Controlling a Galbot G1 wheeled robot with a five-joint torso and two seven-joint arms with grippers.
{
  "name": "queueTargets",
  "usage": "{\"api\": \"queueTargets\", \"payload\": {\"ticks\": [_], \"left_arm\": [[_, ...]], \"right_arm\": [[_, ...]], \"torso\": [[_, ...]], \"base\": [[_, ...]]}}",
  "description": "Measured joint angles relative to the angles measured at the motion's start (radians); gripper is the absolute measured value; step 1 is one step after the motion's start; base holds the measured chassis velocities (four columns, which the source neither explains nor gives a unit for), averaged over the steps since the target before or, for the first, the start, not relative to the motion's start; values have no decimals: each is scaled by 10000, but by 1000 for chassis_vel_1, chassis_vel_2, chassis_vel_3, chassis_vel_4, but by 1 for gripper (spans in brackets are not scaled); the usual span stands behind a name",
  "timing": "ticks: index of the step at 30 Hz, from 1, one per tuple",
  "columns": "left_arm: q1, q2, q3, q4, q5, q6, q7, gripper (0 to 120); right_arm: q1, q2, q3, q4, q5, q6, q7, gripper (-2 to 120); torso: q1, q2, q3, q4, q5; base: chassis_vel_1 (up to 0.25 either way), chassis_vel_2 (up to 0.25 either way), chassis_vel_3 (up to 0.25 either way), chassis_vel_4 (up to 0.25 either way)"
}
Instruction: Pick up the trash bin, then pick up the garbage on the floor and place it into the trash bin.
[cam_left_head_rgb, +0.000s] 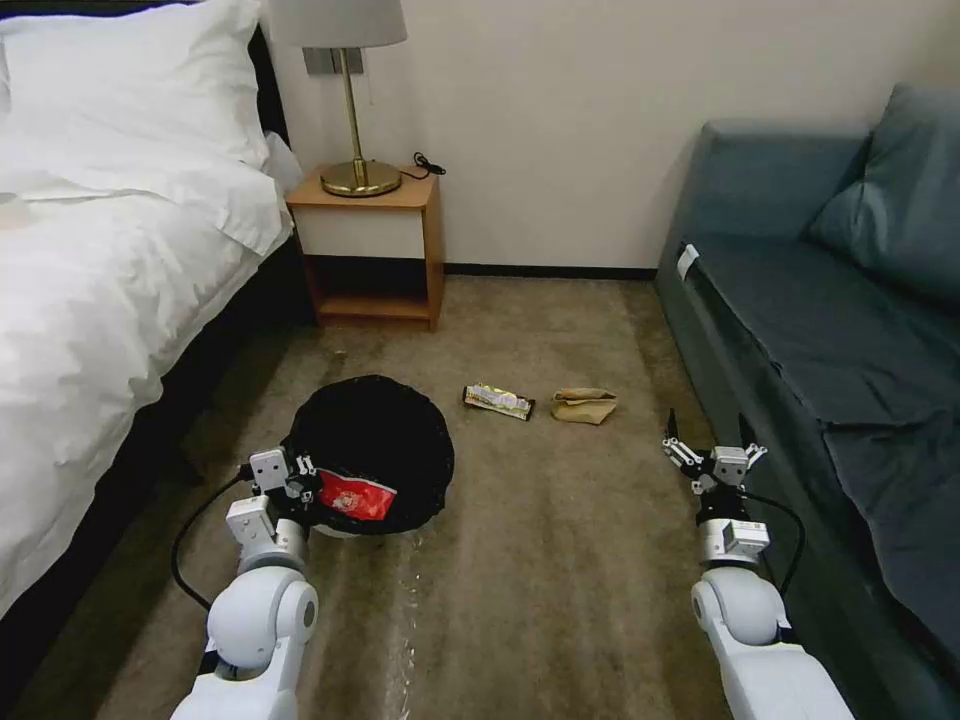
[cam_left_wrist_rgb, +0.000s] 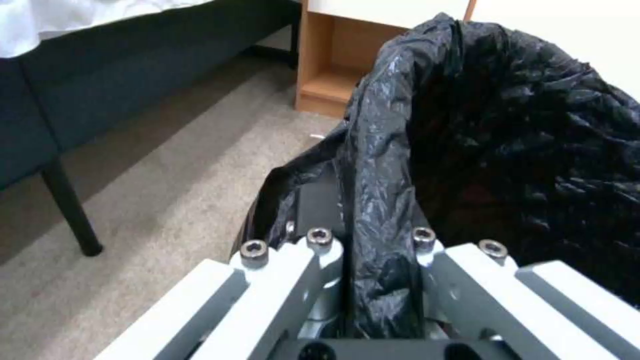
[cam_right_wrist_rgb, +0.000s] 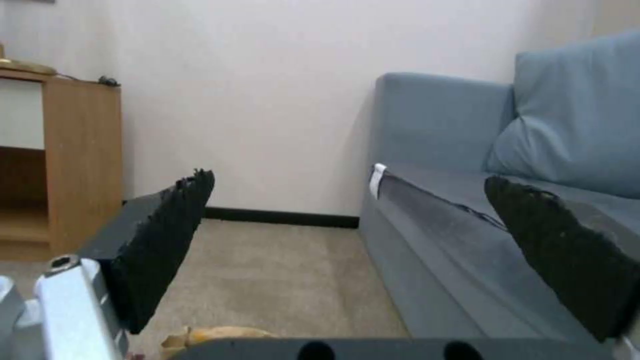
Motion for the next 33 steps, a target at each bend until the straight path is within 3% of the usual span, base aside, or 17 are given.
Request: {"api": "queueTargets", "payload": {"ticks": [33], "left_arm": [[23,-20,58,-145,24,16,-16,4]], "right_arm": [[-26,-39,10,-64,2,119,-49,100]], "torso": [[1,0,0,0,0]], "base": [[-97,104,93,-101]]}}
